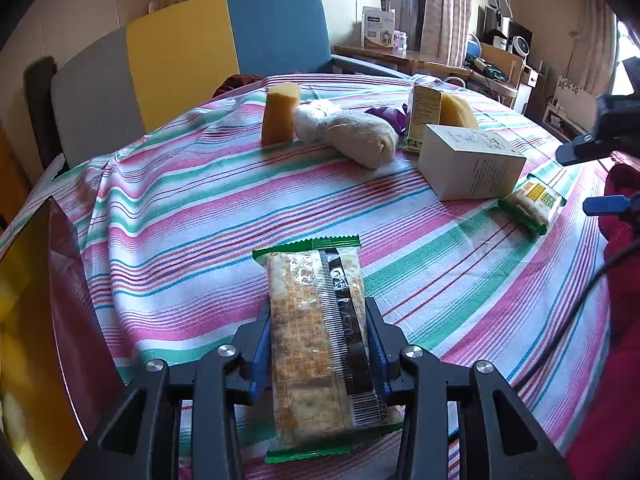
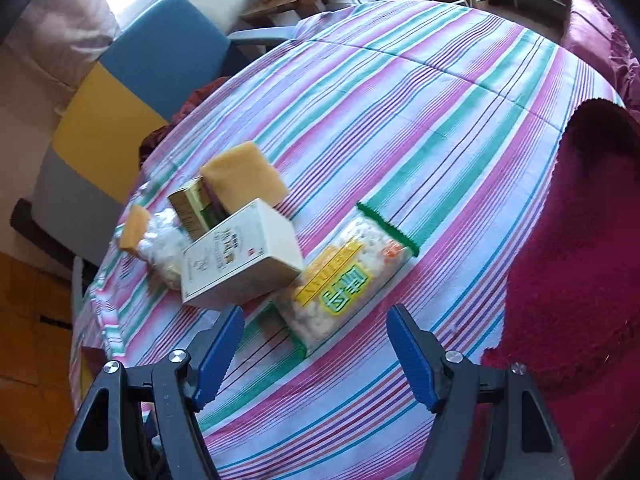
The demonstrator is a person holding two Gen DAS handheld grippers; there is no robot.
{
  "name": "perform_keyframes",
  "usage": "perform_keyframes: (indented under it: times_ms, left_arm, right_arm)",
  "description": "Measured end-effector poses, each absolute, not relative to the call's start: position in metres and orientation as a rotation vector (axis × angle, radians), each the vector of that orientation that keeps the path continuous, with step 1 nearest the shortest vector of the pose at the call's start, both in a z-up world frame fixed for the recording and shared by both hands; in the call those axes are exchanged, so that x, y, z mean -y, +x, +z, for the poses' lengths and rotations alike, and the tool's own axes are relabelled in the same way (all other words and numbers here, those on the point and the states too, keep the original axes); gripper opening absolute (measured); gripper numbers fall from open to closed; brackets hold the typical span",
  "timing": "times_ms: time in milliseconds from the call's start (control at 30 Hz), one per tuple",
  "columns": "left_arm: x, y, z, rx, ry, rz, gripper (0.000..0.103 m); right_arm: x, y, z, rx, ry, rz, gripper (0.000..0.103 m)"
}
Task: Organize objects
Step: 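Grasp the WEIDAN cracker packet with the right gripper, then carry the held cracker packet over the gold tray with the left gripper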
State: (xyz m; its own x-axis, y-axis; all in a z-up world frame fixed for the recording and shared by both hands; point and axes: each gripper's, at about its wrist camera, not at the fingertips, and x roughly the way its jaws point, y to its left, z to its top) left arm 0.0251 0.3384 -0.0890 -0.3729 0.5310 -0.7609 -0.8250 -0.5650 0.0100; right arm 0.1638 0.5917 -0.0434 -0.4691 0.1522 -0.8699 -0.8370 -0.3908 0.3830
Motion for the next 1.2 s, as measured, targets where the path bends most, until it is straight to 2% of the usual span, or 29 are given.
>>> perform_keyframes:
  times_ms: [300,367,467,500,600,833,1200]
  left_arm:
    - [-0.330,0.028,-0.090,-0.474,-0.912,2.017,0.041]
    - [-0.329,0.029,-0.090,-0.474,-0.906,2.022,0.041]
    - [-0.328,0.030,-0.091,-0.471,-0.901,2.028,0.041]
    - [-0.328,0.030,-0.091,-0.469,-0.900,2.028,0.041]
    - [-0.327,0.031,-0.091,-0.467,-0.898,2.032,0.041]
    - [-0.327,0.034,-0.092,-0.481,-0.886,2.045,0.042]
    - [-0.325,0.031,-0.090,-0.452,-0.908,2.030,0.040]
  right_arm:
    - [-0.638,0.135,-0.081,-1.141,-1.059,1.740,0.074]
    - [-0.637,0.128,-0.085,-1.078,-1.108,1.750,0.074]
    - [-0.623,0.112,-0.087,-0.953,-1.220,1.819,0.067]
    - [-0.618,0.106,-0.086,-0.915,-1.250,1.851,0.055]
    - [-0.606,0.092,-0.087,-0.867,-1.312,1.938,0.046]
    - [-0.614,0.091,-0.089,-0.884,-1.326,1.952,0.047]
    - [-0.618,0.084,-0.094,-0.773,-1.386,1.954,0.050]
